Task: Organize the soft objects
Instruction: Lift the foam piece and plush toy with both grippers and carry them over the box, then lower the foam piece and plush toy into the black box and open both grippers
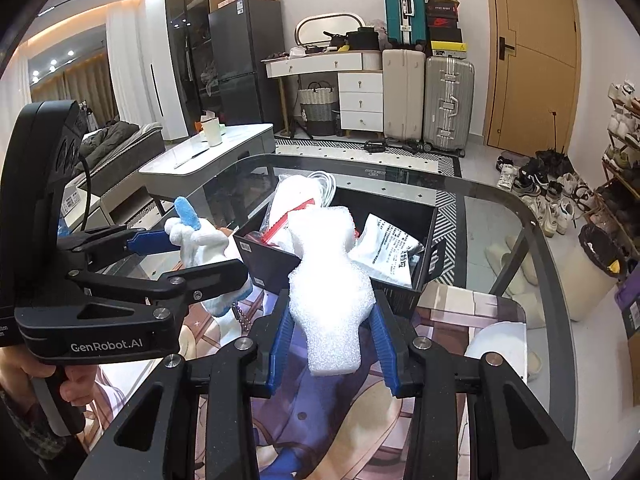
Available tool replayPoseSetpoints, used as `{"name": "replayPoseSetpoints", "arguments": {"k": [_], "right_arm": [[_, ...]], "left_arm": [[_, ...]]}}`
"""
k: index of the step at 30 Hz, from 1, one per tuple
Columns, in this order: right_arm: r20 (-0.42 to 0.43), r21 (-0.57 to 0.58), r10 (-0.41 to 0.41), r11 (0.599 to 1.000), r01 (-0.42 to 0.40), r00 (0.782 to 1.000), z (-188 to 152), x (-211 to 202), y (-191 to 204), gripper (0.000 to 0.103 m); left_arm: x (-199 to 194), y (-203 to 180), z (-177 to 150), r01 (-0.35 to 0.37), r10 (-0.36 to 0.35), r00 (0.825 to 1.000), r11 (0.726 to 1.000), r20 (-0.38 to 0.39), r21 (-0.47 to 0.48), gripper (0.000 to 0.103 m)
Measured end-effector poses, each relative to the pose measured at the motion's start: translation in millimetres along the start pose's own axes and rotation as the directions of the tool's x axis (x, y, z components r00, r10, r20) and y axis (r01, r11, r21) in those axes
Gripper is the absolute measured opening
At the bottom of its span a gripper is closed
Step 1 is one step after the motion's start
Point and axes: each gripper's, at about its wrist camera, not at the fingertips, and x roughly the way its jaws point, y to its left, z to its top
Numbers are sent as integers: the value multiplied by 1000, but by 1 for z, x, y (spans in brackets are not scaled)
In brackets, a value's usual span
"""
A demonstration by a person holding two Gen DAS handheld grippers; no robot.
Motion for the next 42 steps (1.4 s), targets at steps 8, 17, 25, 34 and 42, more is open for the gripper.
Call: {"name": "replayPoseSetpoints", "arguments": {"k": [8,17,25,34,42], "right_arm": [[15,4,-9,1000,9,1000,14,-1,-5,38],[30,10,-10,1000,10,1000,31,6,-12,38],[33,20,-10,1000,9,999,43,16,-19,38],[20,23,-9,1000,9,1000,50,33,-22,38],[-2,47,-3,999,3,1000,57,51,-33,38]], "left_arm": [[-2,-1,17,-2,1,1000,1000,21,14,73],[-1,-2,37,-4,2,999,1000,44,29,73],[6,2,49,0,-1,999,1000,54,28,73],[20,5,59,9,-10,999,1000,47,20,73],[42,7,70,14,-14,1000,1000,25,14,73]]}}
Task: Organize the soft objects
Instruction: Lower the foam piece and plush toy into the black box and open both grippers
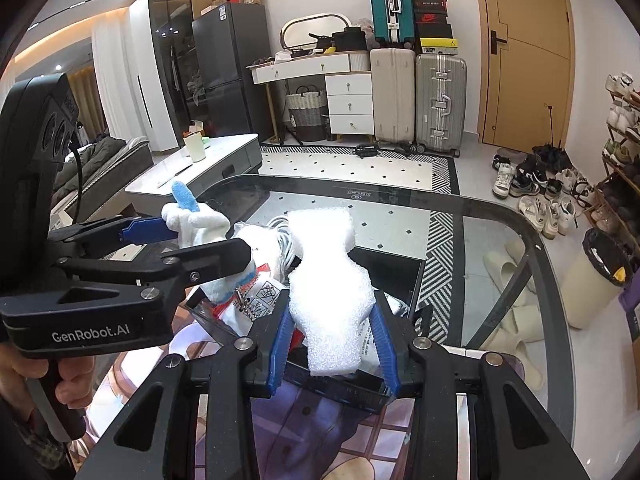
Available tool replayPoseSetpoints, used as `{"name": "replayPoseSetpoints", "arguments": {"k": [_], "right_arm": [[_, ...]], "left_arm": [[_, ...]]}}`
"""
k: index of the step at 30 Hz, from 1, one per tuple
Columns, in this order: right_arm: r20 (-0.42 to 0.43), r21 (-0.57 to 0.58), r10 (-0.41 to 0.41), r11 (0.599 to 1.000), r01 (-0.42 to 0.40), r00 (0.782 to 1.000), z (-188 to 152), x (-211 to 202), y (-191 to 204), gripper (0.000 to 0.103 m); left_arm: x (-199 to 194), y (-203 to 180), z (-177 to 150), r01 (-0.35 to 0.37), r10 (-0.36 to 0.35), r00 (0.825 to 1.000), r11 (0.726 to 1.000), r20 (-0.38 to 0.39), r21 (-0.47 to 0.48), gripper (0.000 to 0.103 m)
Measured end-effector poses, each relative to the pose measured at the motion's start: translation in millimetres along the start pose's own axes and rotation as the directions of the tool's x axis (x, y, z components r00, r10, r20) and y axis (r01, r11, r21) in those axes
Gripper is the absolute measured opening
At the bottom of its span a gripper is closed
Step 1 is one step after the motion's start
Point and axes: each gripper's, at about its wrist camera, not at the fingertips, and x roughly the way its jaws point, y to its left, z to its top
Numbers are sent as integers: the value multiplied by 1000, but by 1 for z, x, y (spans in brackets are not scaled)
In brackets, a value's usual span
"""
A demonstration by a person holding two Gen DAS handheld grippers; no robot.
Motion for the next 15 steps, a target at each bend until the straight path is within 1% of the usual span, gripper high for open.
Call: {"name": "replayPoseSetpoints", "arguments": {"k": [8,13,15], "right_arm": [[-41,34,27,999,-25,999,-1,23,-9,38],[-76,39,46,998,-44,996,-2,38,-9,38],[-86,35,47,998,-44,995,-1,43,-9,39]], "left_arm": [[22,2,-3,6,-7,999,1000,-42,-8,73],[26,1,-4,11,-11,998,1000,-56,1,75],[28,0,-2,18,-17,998,1000,-62,7,77]]}}
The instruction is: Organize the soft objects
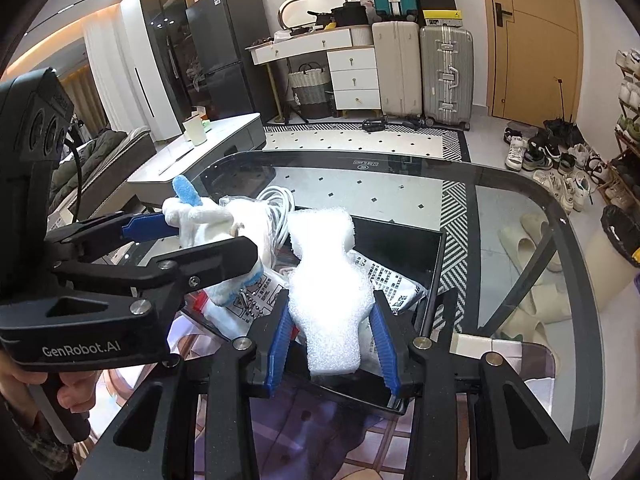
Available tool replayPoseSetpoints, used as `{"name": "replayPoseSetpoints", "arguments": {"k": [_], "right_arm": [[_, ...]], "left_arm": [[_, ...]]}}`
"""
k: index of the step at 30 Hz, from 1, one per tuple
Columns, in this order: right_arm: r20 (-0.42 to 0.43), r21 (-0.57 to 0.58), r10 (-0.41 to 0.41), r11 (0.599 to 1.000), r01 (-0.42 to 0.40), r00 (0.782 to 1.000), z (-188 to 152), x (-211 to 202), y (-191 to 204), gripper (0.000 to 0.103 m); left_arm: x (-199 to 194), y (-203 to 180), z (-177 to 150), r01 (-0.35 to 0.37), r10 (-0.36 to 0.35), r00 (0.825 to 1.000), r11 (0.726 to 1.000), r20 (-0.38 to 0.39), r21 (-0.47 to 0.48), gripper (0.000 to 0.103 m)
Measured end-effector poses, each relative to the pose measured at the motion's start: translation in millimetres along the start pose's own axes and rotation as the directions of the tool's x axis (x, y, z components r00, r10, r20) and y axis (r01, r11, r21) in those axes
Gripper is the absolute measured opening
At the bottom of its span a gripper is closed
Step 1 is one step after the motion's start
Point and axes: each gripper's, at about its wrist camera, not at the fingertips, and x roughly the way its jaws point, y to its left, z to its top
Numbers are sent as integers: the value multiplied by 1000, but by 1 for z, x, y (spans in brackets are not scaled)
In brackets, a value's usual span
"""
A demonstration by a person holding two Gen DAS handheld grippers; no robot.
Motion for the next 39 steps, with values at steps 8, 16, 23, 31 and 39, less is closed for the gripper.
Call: {"name": "replayPoseSetpoints", "arguments": {"k": [8,16,23,31,39], "right_arm": [[25,5,8,1000,-8,1000,-2,-6,-5,53],[66,-1,-13,1000,13,998,-10,-20,-6,78],[95,20,-40,999,38,995,-21,-31,-16,88],[142,26,-53,998,49,989,-36,-41,-16,93],[226,29,-69,998,64,972,-51,-52,-14,101]], "left_arm": [[-2,-1,-2,10,-10,1000,1000,-16,7,83],[-13,-6,-8,23,-23,1000,1000,3,17,96],[-25,-3,-15,30,-30,999,1000,27,-1,103],[-40,6,-30,20,-19,997,1000,76,-9,103],[-58,19,-53,15,-13,989,1000,149,-10,103]]}}
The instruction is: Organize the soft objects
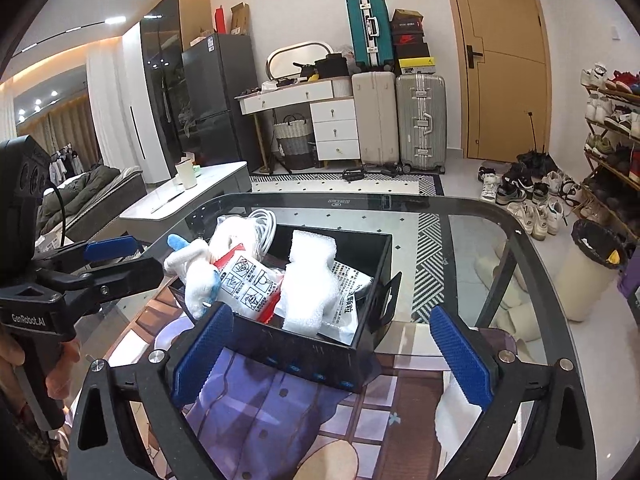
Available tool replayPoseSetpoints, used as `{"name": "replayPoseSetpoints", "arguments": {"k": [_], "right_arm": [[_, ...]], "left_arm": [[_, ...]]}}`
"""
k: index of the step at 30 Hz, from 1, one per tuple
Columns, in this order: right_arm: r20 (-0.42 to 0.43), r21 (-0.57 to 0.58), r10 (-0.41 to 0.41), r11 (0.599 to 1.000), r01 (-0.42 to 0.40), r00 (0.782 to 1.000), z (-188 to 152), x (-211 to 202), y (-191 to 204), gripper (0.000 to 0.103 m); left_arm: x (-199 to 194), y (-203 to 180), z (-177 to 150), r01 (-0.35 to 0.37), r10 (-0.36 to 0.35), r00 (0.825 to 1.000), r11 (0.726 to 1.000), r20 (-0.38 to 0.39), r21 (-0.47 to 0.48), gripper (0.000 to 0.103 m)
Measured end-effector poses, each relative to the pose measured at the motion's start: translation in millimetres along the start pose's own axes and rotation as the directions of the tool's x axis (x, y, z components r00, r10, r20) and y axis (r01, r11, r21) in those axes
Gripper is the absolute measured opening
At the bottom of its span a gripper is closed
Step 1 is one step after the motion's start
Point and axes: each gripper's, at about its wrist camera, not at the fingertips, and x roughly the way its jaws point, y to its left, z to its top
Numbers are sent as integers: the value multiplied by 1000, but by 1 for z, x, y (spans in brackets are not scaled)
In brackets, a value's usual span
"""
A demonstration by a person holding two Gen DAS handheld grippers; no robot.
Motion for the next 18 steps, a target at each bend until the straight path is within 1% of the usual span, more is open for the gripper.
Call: {"name": "replayPoseSetpoints", "arguments": {"k": [4,7,13,18], "right_arm": [[21,14,-4,1000,4,1000,-5,-3,-1,101],[36,12,-14,1000,13,999,-10,-5,-1,101],[76,0,-19,1000,19,997,-19,-9,4,102],[84,-29,-36,999,39,996,-23,-8,8,102]], "left_arm": [[-4,8,-11,4,-3,1000,1000,15,-15,103],[-8,15,-19,2,-1,999,1000,44,-25,103],[-7,16,-35,-34,34,996,999,88,1,103],[-2,17,-45,-57,57,994,998,98,4,103]]}}
